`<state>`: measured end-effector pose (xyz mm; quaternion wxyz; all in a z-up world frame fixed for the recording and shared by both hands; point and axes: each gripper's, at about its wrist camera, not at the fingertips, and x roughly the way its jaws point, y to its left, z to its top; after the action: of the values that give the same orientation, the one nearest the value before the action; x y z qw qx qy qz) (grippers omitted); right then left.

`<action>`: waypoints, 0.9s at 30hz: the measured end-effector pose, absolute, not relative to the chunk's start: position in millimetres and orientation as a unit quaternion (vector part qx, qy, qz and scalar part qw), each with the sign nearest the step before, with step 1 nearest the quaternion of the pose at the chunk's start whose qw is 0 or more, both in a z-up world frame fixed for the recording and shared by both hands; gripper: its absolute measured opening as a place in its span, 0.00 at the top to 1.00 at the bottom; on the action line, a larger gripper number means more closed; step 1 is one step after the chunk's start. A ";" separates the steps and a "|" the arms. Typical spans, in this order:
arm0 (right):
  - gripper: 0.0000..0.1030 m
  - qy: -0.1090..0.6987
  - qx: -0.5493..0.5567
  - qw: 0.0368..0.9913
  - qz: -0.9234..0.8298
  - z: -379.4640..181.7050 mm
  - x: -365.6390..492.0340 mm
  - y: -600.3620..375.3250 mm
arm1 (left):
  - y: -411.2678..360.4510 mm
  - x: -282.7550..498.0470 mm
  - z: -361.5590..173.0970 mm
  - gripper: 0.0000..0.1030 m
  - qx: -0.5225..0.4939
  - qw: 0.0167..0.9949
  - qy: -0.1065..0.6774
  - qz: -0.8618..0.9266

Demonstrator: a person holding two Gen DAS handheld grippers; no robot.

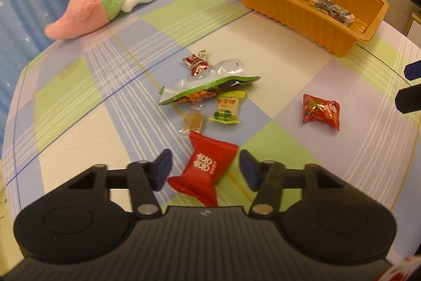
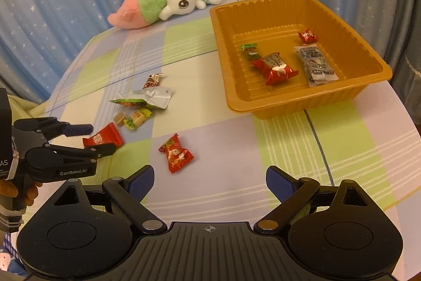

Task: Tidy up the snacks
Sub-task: 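Grasp the red square packet with the left tool while the right tool grasps the clear green-edged wrapper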

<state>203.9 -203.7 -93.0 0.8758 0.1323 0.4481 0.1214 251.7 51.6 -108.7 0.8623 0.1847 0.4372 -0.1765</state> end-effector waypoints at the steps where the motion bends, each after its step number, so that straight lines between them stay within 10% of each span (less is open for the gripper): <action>1: 0.11 0.448 0.132 0.876 0.123 -92.6 204.3 -203.0 | 51.6 252.0 -109.3 0.54 0.182 0.861 0.441 -0.178; 6: 0.11 0.445 0.125 0.876 0.137 -92.1 208.6 -193.3 | 57.3 251.6 -111.7 0.77 0.159 0.860 0.452 -0.172; 18: 0.11 0.431 0.092 0.877 0.190 -90.7 229.3 -152.2 | 106.3 235.7 -93.8 0.77 0.079 0.882 0.449 -0.119; 27: 0.30 0.403 0.040 0.884 0.232 -97.6 264.6 -114.8 | 157.7 223.8 -78.6 0.78 0.031 0.895 0.443 -0.050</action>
<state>264.6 -114.8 -97.6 0.8842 0.0402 0.4033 0.2323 223.8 157.7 -78.6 0.8947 0.0315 0.4427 -0.0498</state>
